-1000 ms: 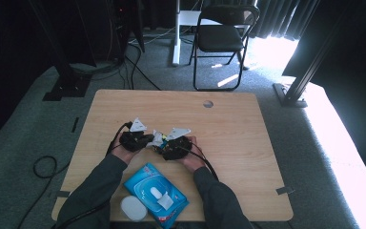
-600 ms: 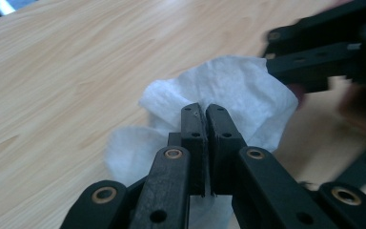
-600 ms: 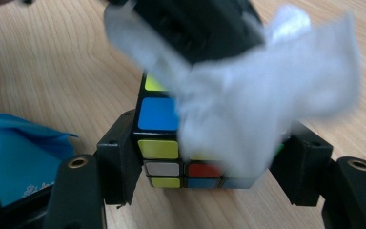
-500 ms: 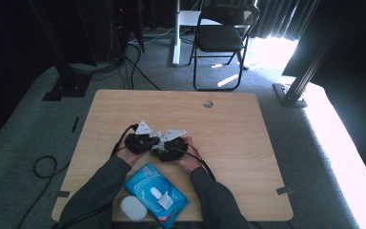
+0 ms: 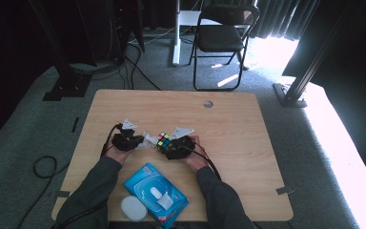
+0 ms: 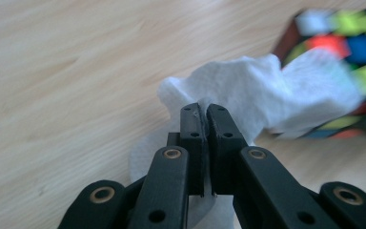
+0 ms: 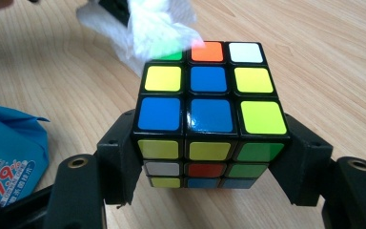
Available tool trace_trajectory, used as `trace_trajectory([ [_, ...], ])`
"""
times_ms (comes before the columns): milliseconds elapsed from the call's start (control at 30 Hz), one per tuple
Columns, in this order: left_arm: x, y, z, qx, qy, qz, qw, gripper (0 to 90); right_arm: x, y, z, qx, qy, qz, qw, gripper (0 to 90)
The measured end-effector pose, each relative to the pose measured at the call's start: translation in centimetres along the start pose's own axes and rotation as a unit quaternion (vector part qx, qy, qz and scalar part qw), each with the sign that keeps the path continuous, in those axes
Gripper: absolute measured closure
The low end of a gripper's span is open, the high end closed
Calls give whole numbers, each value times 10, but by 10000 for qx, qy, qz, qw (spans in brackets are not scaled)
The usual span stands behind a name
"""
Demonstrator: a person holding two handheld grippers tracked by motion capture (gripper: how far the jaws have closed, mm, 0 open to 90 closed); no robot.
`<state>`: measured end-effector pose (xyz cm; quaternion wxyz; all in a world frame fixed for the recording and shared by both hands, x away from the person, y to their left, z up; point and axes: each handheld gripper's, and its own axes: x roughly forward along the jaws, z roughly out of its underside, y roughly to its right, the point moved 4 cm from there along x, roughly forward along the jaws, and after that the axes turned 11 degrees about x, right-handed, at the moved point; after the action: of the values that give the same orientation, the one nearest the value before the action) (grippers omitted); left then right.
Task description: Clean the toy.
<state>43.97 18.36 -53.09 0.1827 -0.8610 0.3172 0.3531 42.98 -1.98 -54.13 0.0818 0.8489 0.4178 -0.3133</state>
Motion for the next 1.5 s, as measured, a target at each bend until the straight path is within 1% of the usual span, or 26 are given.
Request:
trace_trajectory([
  [33, 3, -2, 3, -10, -78, -63, 9999, 849, 0, 1, 0, 20, 2, 4, 10000, 343],
  [67, 6, -3, 5, 49, -186, -124, 9997, 833, 0, 1, 0, 33, -2, 13, 10000, 343],
  [100, 6, -3, 5, 49, -186, -124, 9997, 811, 0, 1, 0, 33, -2, 13, 10000, 343],
  [133, 12, -5, 12, 155, -398, -310, 9986, 811, 0, 1, 0, 43, -10, 21, 10000, 343],
  [167, 15, -6, 14, 146, -467, -350, 9982, 735, 0, 2, 1, 23, -18, 31, 10000, 343],
  [200, 17, -7, 17, 122, -519, -396, 9978, 683, 0, 2, 1, 24, -17, 36, 10000, 343],
  [267, 19, -8, 20, 46, -475, -366, 9982, 634, 0, 2, 1, 20, -17, 35, 10000, 343],
  [300, 19, -9, 20, 10, -468, -373, 9982, 634, 0, 2, 1, 20, -17, 35, 10000, 343],
  [333, 18, -9, 19, -22, -487, -375, 9981, 556, 0, 3, 1, 28, -17, 41, 10000, 343],
  [367, 18, -9, 19, -22, -487, -375, 9981, 530, 0, 3, 1, 28, -17, 41, 10000, 343],
  [433, 16, -9, 17, -52, -427, -360, 9984, 495, -1, 3, 1, 47, -6, 49, 10000, 343],
  [467, 14, -9, 16, -72, -372, -340, 9987, 495, -1, 3, 1, 47, -6, 49, 10000, 343],
  [500, 10, -8, 13, -123, -259, -301, 9991, 486, -2, 4, 1, 56, -2, 54, 10000, 343],
  [600, 2, -6, 8, -169, -32, -229, 9996, 459, -3, 5, 2, 50, -1, 78, 10000, 343],
  [800, -7, 4, -6, -100, 322, -40, 9994, 401, -1, 5, 3, 83, -19, 80, 9999, 343],
  [867, -5, 7, -8, -33, 269, -11, 9996, 378, 0, 5, 3, 64, -17, 70, 10000, 343],
  [900, -3, 8, -8, 1, 209, -34, 9998, 359, 0, 4, 4, 71, -23, 65, 10000, 343],
  [967, 1, 7, -6, 21, 102, -173, 9998, 339, 1, 4, 4, 75, -31, 63, 9999, 343],
  [1033, 6, 5, -3, -64, -25, -269, 9996, 321, 1, 4, 5, 74, -38, 61, 9999, 343],
  [1067, 6, 5, -3, -64, -25, -269, 9996, 317, 1, 4, 5, 74, -38, 61, 9999, 343],
  [1100, 8, 2, 0, -89, -107, -366, 9992, 317, 1, 4, 5, 76, -40, 61, 9999, 343],
  [1200, 14, -4, 7, -245, -314, -506, 9979, 301, 1, 4, 5, 76, -40, 65, 9999, 343],
  [1300, 19, -8, 14, -362, -469, -522, 9969, 311, 1, 5, 5, 77, -38, 66, 9999, 343],
  [1367, 21, -10, 18, -451, -525, -467, 9965, 321, 1, 5, 5, 78, -37, 66, 9999, 343],
  [1433, 23, -9, 20, -439, -584, -411, 9965, 337, 1, 5, 5, 71, -37, 72, 9999, 343],
  [1500, 23, -9, 19, -434, -590, -411, 9965, 344, 1, 5, 5, 104, -30, 72, 9999, 343],
])
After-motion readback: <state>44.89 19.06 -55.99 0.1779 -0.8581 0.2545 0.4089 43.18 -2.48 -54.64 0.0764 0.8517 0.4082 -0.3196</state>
